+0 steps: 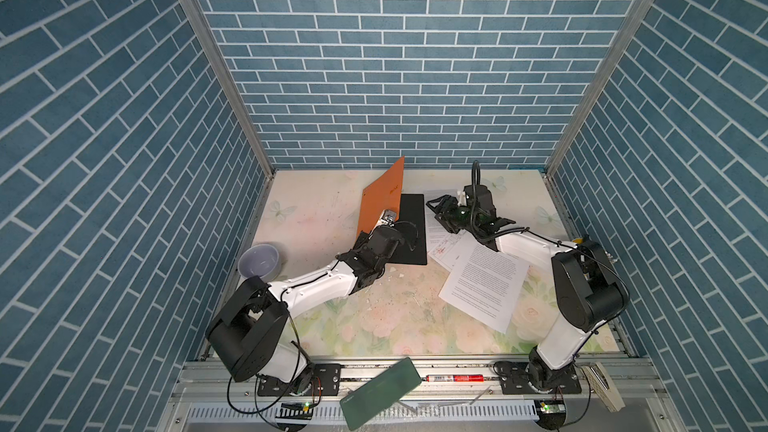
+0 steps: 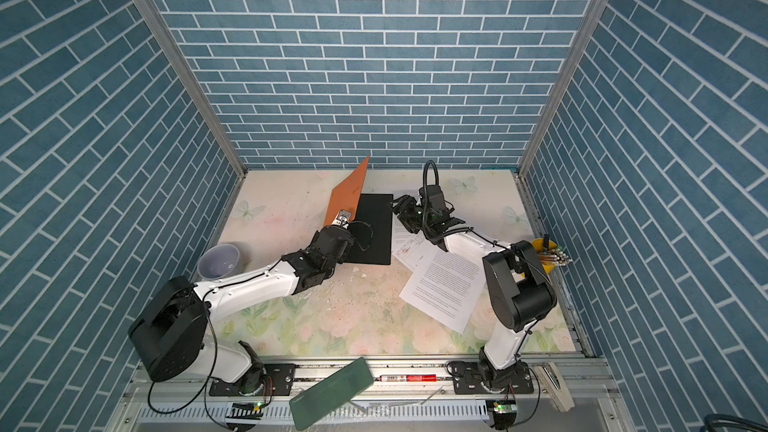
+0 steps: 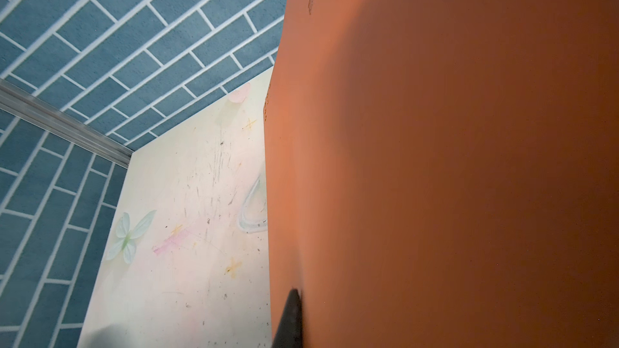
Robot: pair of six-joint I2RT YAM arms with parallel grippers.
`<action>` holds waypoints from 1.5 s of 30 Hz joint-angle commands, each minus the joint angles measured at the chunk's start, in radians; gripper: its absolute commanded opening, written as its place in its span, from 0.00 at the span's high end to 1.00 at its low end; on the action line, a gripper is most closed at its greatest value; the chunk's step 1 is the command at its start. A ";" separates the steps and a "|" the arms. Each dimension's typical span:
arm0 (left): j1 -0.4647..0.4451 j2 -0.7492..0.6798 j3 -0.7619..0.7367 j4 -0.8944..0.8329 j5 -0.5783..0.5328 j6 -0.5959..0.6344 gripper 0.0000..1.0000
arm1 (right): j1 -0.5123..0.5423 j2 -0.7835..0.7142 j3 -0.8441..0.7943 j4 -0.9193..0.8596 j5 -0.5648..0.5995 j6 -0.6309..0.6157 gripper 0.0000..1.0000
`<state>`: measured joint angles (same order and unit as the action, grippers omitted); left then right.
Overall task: Put the files into the folder
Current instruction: 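Swing the orange cover open away from the papers with the left gripper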
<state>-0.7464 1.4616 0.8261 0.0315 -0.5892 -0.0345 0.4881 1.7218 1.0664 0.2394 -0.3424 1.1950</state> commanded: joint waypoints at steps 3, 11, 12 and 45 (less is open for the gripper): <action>0.004 -0.051 0.013 0.018 0.098 -0.080 0.93 | -0.002 -0.030 -0.038 -0.094 0.037 -0.086 0.37; 0.004 -0.093 -0.010 0.045 0.153 -0.169 0.92 | -0.002 -0.012 -0.043 -0.157 0.051 -0.145 0.38; 0.004 -0.097 -0.009 0.036 0.147 -0.180 0.92 | -0.002 -0.004 -0.043 -0.164 0.051 -0.146 0.38; 0.012 -0.160 -0.046 -0.034 0.281 -0.467 0.91 | -0.016 -0.022 -0.060 -0.333 0.134 -0.220 0.38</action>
<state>-0.7372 1.3071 0.7967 -0.0166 -0.3637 -0.4343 0.4767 1.7351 1.0367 -0.0597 -0.2344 1.0096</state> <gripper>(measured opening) 0.092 0.619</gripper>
